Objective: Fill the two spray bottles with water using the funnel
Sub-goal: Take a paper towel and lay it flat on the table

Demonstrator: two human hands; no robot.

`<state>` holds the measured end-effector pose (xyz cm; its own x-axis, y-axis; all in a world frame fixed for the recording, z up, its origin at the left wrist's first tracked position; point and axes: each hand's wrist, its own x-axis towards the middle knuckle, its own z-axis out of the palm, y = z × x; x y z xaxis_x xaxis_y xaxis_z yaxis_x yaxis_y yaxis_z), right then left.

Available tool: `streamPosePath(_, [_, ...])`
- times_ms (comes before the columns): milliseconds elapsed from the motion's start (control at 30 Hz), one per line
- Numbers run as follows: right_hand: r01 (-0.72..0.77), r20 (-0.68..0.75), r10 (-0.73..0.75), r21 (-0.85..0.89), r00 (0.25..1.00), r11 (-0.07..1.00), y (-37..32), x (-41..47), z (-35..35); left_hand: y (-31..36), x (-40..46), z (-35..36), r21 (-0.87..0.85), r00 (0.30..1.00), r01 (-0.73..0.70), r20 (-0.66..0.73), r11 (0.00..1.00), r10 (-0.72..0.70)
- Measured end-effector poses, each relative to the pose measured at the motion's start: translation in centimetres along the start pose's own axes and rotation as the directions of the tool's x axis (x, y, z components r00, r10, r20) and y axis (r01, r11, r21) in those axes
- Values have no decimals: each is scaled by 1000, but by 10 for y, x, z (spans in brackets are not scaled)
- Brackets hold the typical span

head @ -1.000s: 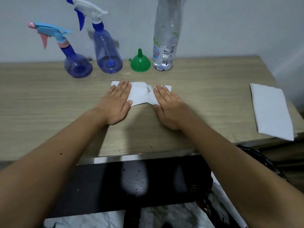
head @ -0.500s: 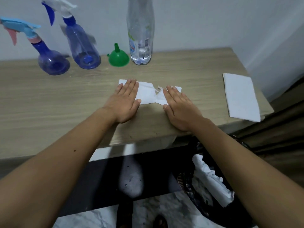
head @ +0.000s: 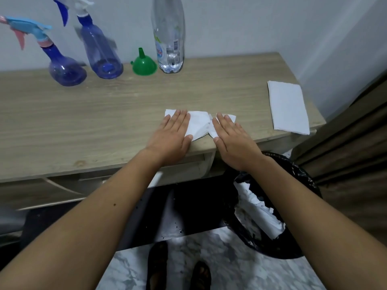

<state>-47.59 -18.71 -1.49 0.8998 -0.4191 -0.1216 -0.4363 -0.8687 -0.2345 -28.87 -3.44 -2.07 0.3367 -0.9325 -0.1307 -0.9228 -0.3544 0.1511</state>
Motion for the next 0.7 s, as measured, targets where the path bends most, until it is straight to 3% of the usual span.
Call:
streamPosePath(133, [41,-23,-40,44,999,998,2,-20,1,10,-21,8,-37,999,-18,-43,999,16])
streamPosePath(233, [82,-118,-66,137,991,987,2,-32,5,14,-31,13,-109,993,-58,-106,992,47])
streamPosePath(400, [80,-213,-9,328,977,941,-7,-41,-2,21,-43,19,-255,973,-126,-219,959,69])
streamPosePath(500, [200,-298,-117,264,947,944,-13,-40,-1,29,-47,23,-310,938,-136,-347,941,22])
streamPosePath(600, [204,-410,-103,210,906,956,-11,-42,3,42,-50,20,-322,901,-124,-433,938,-30])
streamPosePath(700, [195,-432,-76,239,899,951,-6,-51,5,55,-51,22,-314,881,-173,-473,933,4])
